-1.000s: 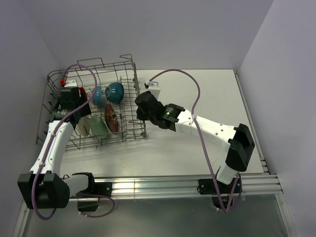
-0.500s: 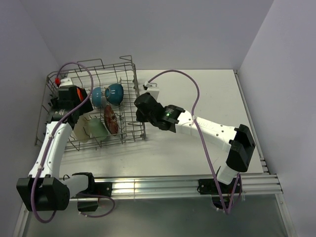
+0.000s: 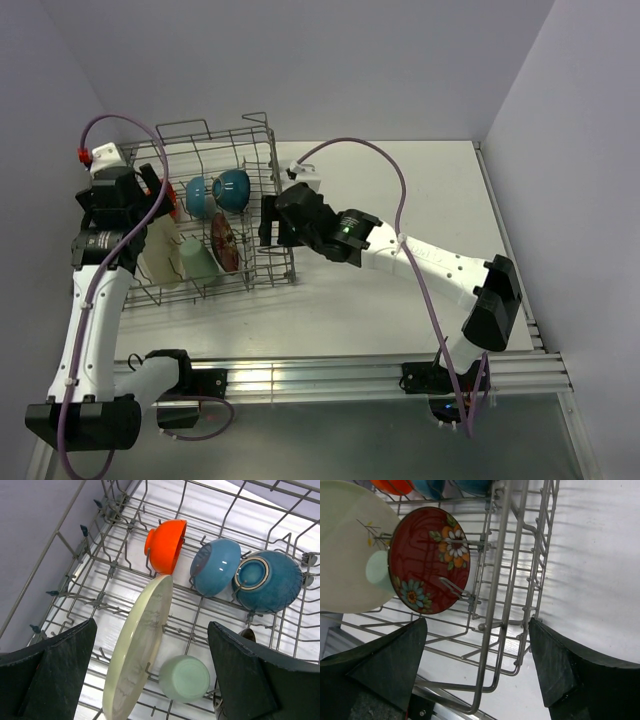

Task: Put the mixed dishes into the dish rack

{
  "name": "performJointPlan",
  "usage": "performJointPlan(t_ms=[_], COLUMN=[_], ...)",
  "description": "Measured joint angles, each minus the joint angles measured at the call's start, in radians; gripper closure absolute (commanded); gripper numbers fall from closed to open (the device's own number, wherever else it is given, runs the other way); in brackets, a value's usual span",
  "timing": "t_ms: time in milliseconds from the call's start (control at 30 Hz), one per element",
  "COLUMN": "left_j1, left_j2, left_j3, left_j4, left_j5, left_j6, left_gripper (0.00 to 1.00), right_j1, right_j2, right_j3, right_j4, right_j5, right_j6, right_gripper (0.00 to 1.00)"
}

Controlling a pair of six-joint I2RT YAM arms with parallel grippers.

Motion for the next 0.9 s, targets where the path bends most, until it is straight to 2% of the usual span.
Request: performJointPlan(t_ms=[200,367,667,900], left_j1=[0.000,0.000,0.000,0.000], left_j2=[-0.043,-0.079,-0.143,-0.184], left_j3=[0.064,0.161,0.143,-0.019], left_j4=[-0.044,-0.055,-0.016,0.113], left_j5=[0.013,0.115,0.433,0.705], left_j6=[-0.015,-0.032,-0.101,-0.204], left_gripper=[0.01,0.01,0.01,0.01], right_j1=[0.000,-0.002,-0.011,-0.018], right_j2=[-0.004,-0.013,-0.157,-0.413], right_j3=[0.049,0.092,0.067,-0.141], right_j4=[-0.015,-0.038,-0.068,-0.019], right_j5=[0.000,0.004,0.011,-0.016], right_j6=[-0.028,-0.047,-0.089,-0.123], right_gripper=[0.07,0.06,0.05,0.05])
